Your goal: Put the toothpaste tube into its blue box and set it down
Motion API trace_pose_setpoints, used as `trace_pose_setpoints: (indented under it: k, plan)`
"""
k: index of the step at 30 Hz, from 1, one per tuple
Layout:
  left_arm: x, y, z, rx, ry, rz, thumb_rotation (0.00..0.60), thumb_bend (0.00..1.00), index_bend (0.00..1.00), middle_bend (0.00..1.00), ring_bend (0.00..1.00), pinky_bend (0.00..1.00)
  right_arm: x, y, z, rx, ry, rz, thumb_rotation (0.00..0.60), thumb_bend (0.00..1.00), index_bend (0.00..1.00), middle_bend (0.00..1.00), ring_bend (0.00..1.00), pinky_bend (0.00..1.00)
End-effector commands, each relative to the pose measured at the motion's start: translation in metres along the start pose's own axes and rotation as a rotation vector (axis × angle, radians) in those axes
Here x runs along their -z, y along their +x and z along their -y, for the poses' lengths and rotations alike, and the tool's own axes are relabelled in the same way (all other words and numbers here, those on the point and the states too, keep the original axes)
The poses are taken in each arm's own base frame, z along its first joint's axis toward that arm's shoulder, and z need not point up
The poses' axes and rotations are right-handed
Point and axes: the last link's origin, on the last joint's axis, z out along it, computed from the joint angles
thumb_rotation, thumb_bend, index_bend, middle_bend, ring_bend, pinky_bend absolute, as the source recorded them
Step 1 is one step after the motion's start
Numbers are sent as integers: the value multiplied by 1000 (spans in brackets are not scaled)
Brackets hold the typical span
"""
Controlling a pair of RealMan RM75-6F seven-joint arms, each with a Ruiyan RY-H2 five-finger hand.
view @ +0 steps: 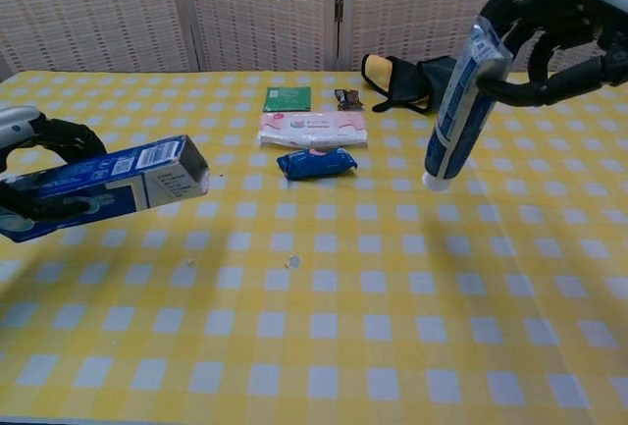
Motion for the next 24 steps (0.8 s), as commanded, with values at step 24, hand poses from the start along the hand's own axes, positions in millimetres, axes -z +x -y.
trace_pose_setpoints:
  k: [24]
  plan:
    - [-13, -7, -59, 319, -28, -78, 600, 508, 535, 425, 341, 300, -50, -8, 103, -743, 3, 16, 600, 326, 697, 554, 490, 639]
